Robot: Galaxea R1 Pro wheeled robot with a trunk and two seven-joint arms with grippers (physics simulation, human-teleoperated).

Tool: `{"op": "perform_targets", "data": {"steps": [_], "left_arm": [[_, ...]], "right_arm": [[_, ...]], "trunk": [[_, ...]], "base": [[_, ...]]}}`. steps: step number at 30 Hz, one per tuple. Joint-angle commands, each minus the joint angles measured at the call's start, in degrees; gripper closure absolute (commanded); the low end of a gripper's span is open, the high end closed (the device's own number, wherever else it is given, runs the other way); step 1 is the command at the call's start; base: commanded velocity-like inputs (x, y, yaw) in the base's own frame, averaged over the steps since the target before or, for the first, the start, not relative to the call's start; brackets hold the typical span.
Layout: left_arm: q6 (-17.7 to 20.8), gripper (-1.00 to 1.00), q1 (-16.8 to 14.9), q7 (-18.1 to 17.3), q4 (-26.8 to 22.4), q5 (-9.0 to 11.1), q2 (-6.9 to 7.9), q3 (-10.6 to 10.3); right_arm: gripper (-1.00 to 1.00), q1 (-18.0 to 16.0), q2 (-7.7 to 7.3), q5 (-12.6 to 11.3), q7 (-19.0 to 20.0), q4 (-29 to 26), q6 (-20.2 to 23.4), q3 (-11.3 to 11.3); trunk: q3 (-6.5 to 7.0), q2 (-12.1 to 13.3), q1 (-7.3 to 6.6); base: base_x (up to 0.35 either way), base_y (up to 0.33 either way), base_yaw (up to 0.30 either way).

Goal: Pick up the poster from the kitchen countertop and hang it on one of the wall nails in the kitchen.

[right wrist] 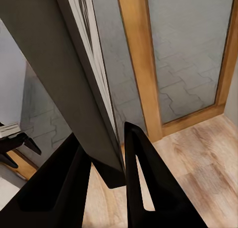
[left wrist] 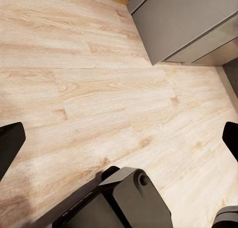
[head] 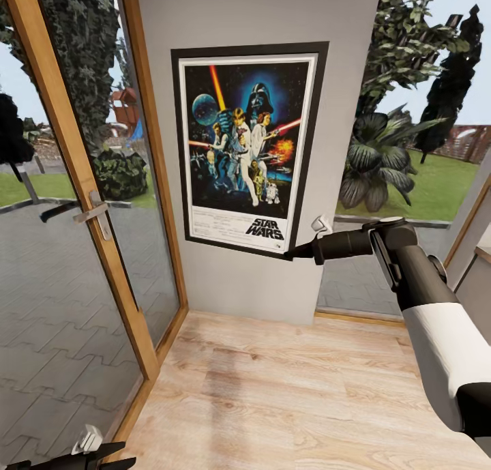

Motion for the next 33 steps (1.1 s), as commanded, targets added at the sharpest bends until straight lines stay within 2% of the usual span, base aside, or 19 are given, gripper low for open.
{"op": "perform_targets", "data": {"steps": [1,33], "left_arm": [[0.6,-1.0,-0.1,-0.4,-0.1,-0.5,-0.05,0.2],[0.6,-1.0,-0.1,-0.5,-0.1,-0.5,0.12,0.3]], "right_arm": [[1.0,-0.1,-0.01,0.4,0.5,0.0,0.6,0.0],[1.0,-0.2,0.26,0.4,0.3,0.0,1.0,-0.1]], "trunk": [[-0.14,-0.1,0.04],[-0.14,-0.1,0.04]], "base": [[0.0,0.0,0.0],[0.015,0.002,0.0]]}}
